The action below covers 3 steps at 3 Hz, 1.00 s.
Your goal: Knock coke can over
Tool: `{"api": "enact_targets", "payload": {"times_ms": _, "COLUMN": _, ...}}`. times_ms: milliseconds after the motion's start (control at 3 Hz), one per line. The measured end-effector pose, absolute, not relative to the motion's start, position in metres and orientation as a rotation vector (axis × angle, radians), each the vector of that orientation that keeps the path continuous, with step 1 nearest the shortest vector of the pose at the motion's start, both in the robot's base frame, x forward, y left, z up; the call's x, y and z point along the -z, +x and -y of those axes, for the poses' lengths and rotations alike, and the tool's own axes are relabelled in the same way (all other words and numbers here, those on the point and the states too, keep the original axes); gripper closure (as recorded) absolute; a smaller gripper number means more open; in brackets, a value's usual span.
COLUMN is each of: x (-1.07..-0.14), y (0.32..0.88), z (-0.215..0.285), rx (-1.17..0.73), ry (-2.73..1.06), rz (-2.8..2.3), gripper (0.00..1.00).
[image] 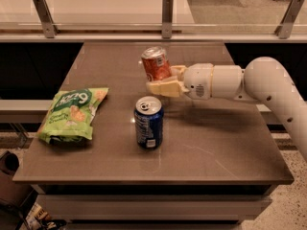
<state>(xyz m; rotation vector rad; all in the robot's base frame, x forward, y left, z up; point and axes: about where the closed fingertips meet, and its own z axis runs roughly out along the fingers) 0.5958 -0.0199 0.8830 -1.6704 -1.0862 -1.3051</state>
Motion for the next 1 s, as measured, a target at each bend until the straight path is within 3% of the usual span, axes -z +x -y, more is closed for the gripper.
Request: {"api": "enact_targets", "payload": {"times_ms": 1000, "x": -0.871, "y": 0.633, "z": 0.008, "rx": 1.286, "ry": -1.697, "rz": 1.007, "gripper": 1.00}}
